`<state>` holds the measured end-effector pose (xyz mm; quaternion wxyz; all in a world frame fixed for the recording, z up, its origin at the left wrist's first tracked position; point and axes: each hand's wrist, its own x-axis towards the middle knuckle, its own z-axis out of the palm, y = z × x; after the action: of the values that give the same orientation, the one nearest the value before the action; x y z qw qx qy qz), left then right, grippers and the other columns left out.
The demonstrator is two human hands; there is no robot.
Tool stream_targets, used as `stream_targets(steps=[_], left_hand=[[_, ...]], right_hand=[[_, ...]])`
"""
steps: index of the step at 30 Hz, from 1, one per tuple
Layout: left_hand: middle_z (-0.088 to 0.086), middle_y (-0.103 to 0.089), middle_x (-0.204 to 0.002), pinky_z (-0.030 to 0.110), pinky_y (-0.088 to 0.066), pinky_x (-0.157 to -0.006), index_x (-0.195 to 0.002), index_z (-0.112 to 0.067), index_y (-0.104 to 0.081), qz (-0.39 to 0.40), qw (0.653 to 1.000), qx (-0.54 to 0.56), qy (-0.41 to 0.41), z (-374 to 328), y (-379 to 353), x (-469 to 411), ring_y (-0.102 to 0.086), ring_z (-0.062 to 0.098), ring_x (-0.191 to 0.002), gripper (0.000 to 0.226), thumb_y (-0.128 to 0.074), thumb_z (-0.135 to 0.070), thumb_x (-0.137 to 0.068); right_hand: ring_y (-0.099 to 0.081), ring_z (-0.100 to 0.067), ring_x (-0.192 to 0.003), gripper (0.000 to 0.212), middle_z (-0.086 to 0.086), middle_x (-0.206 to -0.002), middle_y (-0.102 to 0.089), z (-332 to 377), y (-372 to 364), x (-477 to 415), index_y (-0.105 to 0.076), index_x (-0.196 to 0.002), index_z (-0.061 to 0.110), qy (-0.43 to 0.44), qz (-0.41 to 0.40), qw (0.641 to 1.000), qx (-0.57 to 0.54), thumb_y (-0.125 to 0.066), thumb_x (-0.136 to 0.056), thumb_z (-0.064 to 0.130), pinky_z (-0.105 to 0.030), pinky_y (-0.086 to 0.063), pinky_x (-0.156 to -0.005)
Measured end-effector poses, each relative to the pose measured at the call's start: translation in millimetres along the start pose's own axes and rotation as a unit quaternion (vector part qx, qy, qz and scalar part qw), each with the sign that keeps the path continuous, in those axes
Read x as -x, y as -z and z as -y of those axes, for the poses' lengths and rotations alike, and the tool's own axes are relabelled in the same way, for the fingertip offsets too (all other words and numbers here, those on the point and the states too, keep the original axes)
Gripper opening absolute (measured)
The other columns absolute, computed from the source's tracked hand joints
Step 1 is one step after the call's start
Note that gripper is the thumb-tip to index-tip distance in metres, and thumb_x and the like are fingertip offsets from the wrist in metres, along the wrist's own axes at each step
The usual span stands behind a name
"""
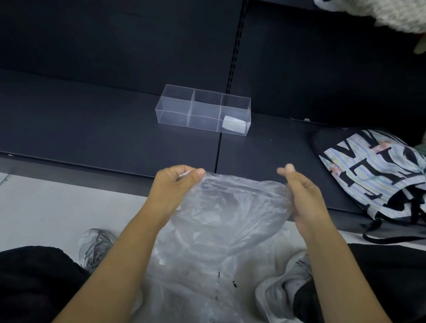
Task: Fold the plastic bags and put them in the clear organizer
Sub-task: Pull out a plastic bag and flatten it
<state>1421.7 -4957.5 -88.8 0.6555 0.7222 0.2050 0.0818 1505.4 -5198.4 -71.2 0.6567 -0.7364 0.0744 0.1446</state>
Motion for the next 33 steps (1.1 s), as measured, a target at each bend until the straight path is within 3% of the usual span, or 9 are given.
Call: stream_targets(steps=[3, 5, 9, 14, 19, 21, 25, 28, 33], left_hand=[[-0.001, -0.075, -0.082, 0.027, -0.056, -0.070, -0.080, -0.022, -0.075, 0.014, 0.999, 0.028, 0.012, -4.5, 3.1, -0.5, -0.070, 0.011, -0.077, 0.024, -0.068, -0.045, -0.082], [0.002, -0.074, -0.079, 0.025, -0.054, -0.063, -0.079, -0.019, -0.074, 0.012, 0.998, 0.055, 0.019, -6.6, 5.7, 0.7, -0.070, 0.014, -0.072, 0.027, -0.068, -0.046, -0.081], [0.004, -0.072, -0.074, 0.023, -0.053, -0.058, -0.071, -0.018, -0.071, -0.012, 0.997, 0.072, 0.038, -5.0, 17.2, 0.3, -0.068, 0.015, -0.066, 0.033, -0.068, -0.049, -0.080], [0.010, -0.054, -0.072, 0.035, -0.047, -0.068, -0.073, -0.010, -0.063, -0.064, 0.994, 0.072, 0.057, 6.2, 31.5, -2.3, -0.051, 0.022, -0.068, 0.043, -0.066, -0.051, -0.082], [0.012, -0.056, -0.076, 0.034, -0.047, -0.068, -0.079, -0.001, -0.060, -0.057, 0.995, 0.064, 0.048, 6.5, 32.7, -3.1, -0.052, 0.022, -0.070, 0.054, -0.065, -0.055, -0.080], [0.012, -0.058, -0.075, 0.030, -0.049, -0.064, -0.077, -0.003, -0.062, -0.055, 0.995, 0.072, 0.043, 4.8, 30.4, -2.7, -0.055, 0.021, -0.068, 0.050, -0.066, -0.052, -0.082], [0.009, -0.064, -0.075, 0.031, -0.051, -0.068, -0.077, -0.010, -0.069, -0.072, 0.994, 0.074, 0.045, 6.8, 34.0, -2.2, -0.060, 0.018, -0.068, 0.039, -0.065, -0.049, -0.084], [0.008, -0.063, -0.080, 0.033, -0.049, -0.076, -0.076, -0.015, -0.067, -0.070, 0.993, 0.080, 0.050, 10.3, 37.1, -3.9, -0.059, 0.018, -0.074, 0.038, -0.064, -0.053, -0.082], [0.013, -0.059, -0.088, 0.041, -0.049, -0.086, -0.086, -0.004, -0.061, -0.032, 0.991, 0.114, 0.060, 13.7, 33.8, -5.6, -0.056, 0.025, -0.083, 0.055, -0.061, -0.059, -0.079]], right_hand=[[-0.037, 0.006, -0.131, 0.068, 0.024, -0.141, -0.043, 5.3, 0.3, 3.3, -0.048, -0.130, 0.051, 0.045, 0.247, 0.967, 0.051, -0.075, -0.069, 0.061, -0.026, -0.035, -0.107], [-0.039, 0.006, -0.131, 0.061, 0.025, -0.140, -0.046, 3.1, -6.1, 0.0, -0.054, -0.127, 0.043, 0.043, 0.326, 0.939, 0.103, -0.079, -0.072, 0.038, -0.021, -0.036, -0.103], [-0.061, -0.018, -0.115, 0.008, 0.002, -0.118, -0.068, -9.6, -11.7, -6.4, -0.069, -0.081, 0.016, 0.016, 0.263, 0.963, 0.062, -0.075, -0.077, 0.019, -0.033, -0.045, -0.098], [-0.060, -0.011, -0.068, 0.011, -0.002, -0.077, -0.070, -19.7, -9.4, -7.7, -0.066, -0.075, 0.021, 0.030, 0.176, 0.980, -0.086, -0.067, -0.079, 0.032, -0.031, -0.046, -0.076], [-0.046, 0.006, -0.124, 0.058, 0.024, -0.134, -0.053, -17.1, -23.6, -1.9, -0.056, -0.125, 0.044, 0.020, 0.302, 0.950, 0.072, -0.066, -0.073, 0.067, -0.019, -0.038, -0.099], [-0.053, 0.000, -0.118, 0.048, 0.020, -0.124, -0.061, -18.3, -34.7, 0.7, -0.064, -0.115, 0.035, 0.003, 0.322, 0.938, 0.131, -0.077, -0.072, 0.051, -0.018, -0.043, -0.095], [-0.059, -0.018, -0.087, 0.016, -0.004, -0.086, -0.064, -21.0, -41.0, 2.7, -0.062, -0.078, 0.015, -0.032, 0.187, 0.979, 0.068, -0.077, -0.079, 0.020, -0.031, -0.043, -0.087], [-0.061, -0.021, -0.091, 0.014, -0.006, -0.091, -0.065, -22.5, -32.1, 0.4, -0.061, -0.086, 0.012, -0.045, 0.191, 0.981, -0.005, -0.073, -0.081, 0.016, -0.036, -0.045, -0.094], [-0.047, -0.015, -0.131, 0.077, 0.001, -0.139, -0.054, -27.9, -37.0, -1.5, -0.050, -0.137, 0.018, -0.113, 0.290, 0.950, -0.010, -0.073, -0.071, 0.049, -0.037, -0.030, -0.114]])
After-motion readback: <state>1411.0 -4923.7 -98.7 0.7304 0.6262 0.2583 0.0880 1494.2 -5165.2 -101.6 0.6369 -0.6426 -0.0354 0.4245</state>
